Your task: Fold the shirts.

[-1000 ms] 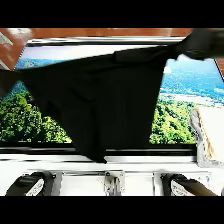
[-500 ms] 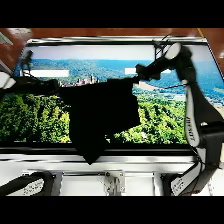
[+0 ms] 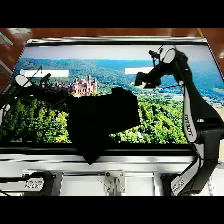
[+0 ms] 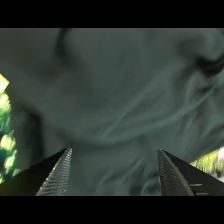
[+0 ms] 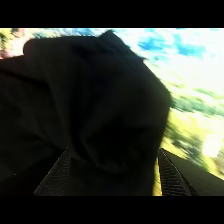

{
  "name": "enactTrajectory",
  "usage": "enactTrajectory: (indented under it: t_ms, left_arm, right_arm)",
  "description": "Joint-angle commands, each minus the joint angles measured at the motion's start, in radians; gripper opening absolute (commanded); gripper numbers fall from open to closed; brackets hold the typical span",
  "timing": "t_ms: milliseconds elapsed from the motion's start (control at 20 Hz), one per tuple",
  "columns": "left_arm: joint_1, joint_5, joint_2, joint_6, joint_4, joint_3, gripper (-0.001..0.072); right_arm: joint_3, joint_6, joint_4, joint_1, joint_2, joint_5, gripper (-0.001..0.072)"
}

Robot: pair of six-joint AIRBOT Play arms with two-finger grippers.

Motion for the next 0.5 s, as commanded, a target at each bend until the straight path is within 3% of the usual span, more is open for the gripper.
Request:
enactTrajectory:
  t_ms: [0, 100, 250, 300, 350, 400, 450]
  left_arm:
    - [0.093, -0.196, 0.068, 0.011, 0.107, -0.009, 0.0584]
    - [0.122, -0.193, 0.174, 0.053, 0.112, -0.115, 0.0587]
    - [0.125, -0.092, 0.309, 0.069, 0.089, -0.414, 0.0603]
    - [0.125, -0.045, 0.332, 0.084, 0.052, -0.504, 0.0604]
    - [0.124, -0.005, 0.343, 0.107, -0.002, -0.578, 0.0615]
    - [0.124, 0.031, 0.342, 0.129, -0.065, -0.641, 0.0677]
    - [0.124, 0.067, 0.337, 0.152, -0.121, -0.69, 0.0676]
  right_arm:
    - [-0.003, -0.103, -0.073, -0.127, 0.081, 0.259, 0.0513]
    - [-0.056, -0.109, -0.047, -0.228, 0.111, 0.373, 0.0495]
    - [-0.249, -0.095, 0.091, -0.324, 0.165, 0.311, 0.0523]
    - [-0.33, -0.093, 0.145, -0.336, 0.18, 0.27, 0.0658]
    - [-0.395, -0.097, 0.184, -0.337, 0.185, 0.246, 0.0685]
    - [-0.451, -0.111, 0.213, -0.33, 0.184, 0.225, 0.0685]
    - [-0.491, -0.119, 0.216, -0.32, 0.184, 0.193, 0.0685]
